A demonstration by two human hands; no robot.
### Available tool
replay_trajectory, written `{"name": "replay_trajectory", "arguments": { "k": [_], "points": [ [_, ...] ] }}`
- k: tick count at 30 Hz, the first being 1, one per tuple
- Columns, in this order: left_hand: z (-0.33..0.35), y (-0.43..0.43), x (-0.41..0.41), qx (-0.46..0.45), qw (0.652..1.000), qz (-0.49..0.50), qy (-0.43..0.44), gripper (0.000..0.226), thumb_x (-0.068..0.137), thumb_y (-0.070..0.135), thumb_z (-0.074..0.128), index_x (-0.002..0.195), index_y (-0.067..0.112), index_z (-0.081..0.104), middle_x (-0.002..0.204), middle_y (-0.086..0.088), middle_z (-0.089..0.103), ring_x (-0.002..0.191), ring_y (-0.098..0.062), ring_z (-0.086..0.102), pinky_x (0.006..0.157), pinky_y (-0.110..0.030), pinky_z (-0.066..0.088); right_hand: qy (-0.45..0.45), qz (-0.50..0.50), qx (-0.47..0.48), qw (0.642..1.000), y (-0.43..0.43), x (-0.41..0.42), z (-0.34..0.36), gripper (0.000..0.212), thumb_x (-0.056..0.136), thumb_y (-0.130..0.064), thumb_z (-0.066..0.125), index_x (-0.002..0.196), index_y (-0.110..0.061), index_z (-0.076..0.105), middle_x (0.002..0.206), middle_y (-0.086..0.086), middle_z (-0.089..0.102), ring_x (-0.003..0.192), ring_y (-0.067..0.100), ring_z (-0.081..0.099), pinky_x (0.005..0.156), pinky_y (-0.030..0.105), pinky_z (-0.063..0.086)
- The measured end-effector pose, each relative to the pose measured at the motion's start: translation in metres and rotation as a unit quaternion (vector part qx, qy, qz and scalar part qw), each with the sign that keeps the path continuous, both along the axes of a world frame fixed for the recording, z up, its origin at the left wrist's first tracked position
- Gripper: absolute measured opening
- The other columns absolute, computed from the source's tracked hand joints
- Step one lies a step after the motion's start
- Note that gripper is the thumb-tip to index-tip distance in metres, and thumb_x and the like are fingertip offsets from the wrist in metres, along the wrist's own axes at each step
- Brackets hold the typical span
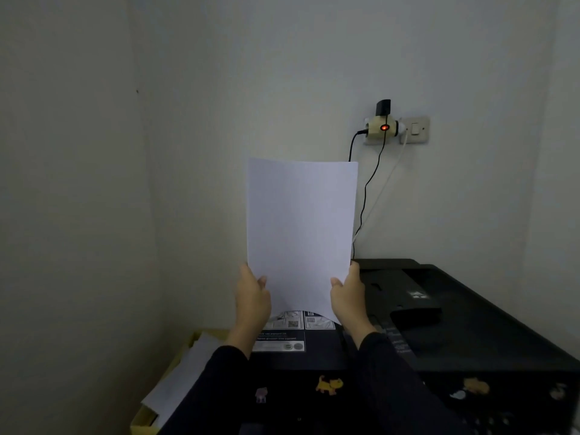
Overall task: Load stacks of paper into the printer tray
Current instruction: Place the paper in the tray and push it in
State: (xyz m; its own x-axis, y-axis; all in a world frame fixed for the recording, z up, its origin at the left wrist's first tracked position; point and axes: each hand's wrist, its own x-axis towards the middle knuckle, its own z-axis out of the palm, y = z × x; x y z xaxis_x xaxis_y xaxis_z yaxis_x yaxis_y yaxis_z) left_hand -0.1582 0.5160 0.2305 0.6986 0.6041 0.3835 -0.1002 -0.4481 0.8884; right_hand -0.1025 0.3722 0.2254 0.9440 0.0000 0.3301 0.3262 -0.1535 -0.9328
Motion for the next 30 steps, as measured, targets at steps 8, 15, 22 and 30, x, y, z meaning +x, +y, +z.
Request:
{"name": "replay_trajectory", "arguments": {
  "k": [8, 15, 22, 30],
  "points": [
    [0.0, -0.012, -0.009, 0.006, 0.999, 0.019, 0.045, 0.023, 0.096, -0.008, 0.033, 0.119, -0.007, 0.037, 0.122, -0.026, 0.052, 0.122, -0.035, 0.051, 0.079, -0.031, 0.038, -0.01, -0.014, -0.016, 1.0, -0.005, -0.009, 0.002, 0.036, 0.096, 0.004, 0.038, 0.131, -0.003, 0.035, 0.126, 0.02, 0.052, 0.089, 0.021, 0.046, 0.076, 0.026, 0.038],
    [0.017, -0.035, -0.026, 0.048, 0.995, 0.082, 0.029, 0.033, 0.096, 0.002, 0.037, 0.128, 0.0, 0.044, 0.115, -0.024, 0.06, 0.085, -0.027, 0.054, 0.077, -0.038, 0.049, -0.03, -0.063, 0.015, 0.997, -0.036, -0.027, 0.017, 0.04, 0.089, 0.009, 0.038, 0.125, -0.003, 0.051, 0.117, 0.014, 0.061, 0.09, 0.02, 0.054, 0.074, 0.025, 0.043],
    [0.007, -0.091, -0.076, -0.004, 0.996, 0.085, 0.027, 0.042, 0.088, -0.005, 0.035, 0.124, 0.005, 0.054, 0.119, -0.018, 0.062, 0.084, -0.024, 0.051, 0.07, -0.028, 0.041, 0.022, -0.097, 0.03, 0.995, -0.102, -0.066, 0.01, 0.031, 0.081, 0.011, 0.036, 0.092, -0.004, 0.062, 0.082, 0.003, 0.061, 0.072, 0.019, 0.054, 0.058, 0.026, 0.046],
    [-0.098, -0.166, -0.168, -0.118, 0.992, 0.05, -0.005, 0.036, 0.084, -0.008, 0.047, 0.115, 0.004, 0.062, 0.099, -0.008, 0.065, 0.09, -0.022, 0.06, 0.078, -0.024, 0.043, 0.102, -0.091, 0.062, 0.989, -0.177, -0.163, -0.074, 0.037, 0.08, 0.016, 0.047, 0.09, -0.017, 0.061, 0.077, -0.012, 0.057, 0.068, 0.003, 0.052, 0.055, 0.018, 0.045]
  ]
}}
